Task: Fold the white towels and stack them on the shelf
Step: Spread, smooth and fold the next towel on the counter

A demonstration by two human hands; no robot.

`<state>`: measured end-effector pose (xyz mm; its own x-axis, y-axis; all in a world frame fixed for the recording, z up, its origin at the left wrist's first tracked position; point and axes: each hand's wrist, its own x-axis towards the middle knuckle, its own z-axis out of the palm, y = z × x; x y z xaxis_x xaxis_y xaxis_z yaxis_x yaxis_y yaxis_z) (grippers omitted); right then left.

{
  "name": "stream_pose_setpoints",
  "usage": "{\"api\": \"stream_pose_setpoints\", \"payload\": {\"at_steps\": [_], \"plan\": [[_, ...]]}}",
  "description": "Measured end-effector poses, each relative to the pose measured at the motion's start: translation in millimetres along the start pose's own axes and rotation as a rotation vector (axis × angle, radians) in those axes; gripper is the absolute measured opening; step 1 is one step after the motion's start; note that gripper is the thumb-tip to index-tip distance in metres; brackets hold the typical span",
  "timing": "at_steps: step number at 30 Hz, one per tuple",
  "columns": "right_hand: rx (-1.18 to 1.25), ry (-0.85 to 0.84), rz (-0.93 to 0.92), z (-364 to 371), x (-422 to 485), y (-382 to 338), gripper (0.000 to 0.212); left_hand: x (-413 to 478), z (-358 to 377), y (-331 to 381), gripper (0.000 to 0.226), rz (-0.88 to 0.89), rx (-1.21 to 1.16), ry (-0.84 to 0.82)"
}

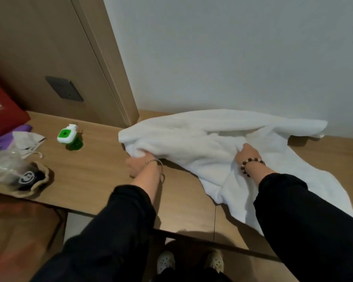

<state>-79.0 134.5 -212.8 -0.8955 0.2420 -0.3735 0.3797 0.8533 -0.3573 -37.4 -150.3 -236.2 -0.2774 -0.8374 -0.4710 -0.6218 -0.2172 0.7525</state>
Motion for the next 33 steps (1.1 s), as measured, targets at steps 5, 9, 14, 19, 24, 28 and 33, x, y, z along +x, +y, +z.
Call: {"api": "stream_pose_setpoints", "payload": {"at_steps": [5,9,14,19,24,28,33], "plan": [[0.083,-0.099,0.003,17.0,1.4,12.2,0.045,-49.7,28.4,-55.7,0.037,-0.327,-0.458,-0.579],[0.164,-0.178,-0.027,23.0,-3.5,21.1,0.057,-89.0,36.0,-84.0,0.036,-0.369,-0.575,-0.986],[0.284,-0.244,-0.046,36.5,-12.2,36.0,0.075,-110.0,40.3,-82.6,0.040,-0.404,-0.487,-1.121],[0.067,-0.173,-0.188,40.9,-12.5,48.9,0.080,-101.8,15.9,-66.1,0.039,-0.277,-0.465,-1.098],[-0.230,-0.136,-0.069,52.3,-21.4,33.1,0.104,-91.1,-41.4,-37.6,0.040,-0.077,-0.437,-1.071],[-0.231,0.075,-0.241,62.9,-45.9,-3.8,0.082,-73.9,-97.7,-41.9,0.032,-0.023,-0.490,-1.093],[-0.146,-0.084,-0.541,95.2,-88.5,-49.3,0.063,-59.1,-131.6,-86.9,0.076,-0.240,-0.634,-0.751]]}}
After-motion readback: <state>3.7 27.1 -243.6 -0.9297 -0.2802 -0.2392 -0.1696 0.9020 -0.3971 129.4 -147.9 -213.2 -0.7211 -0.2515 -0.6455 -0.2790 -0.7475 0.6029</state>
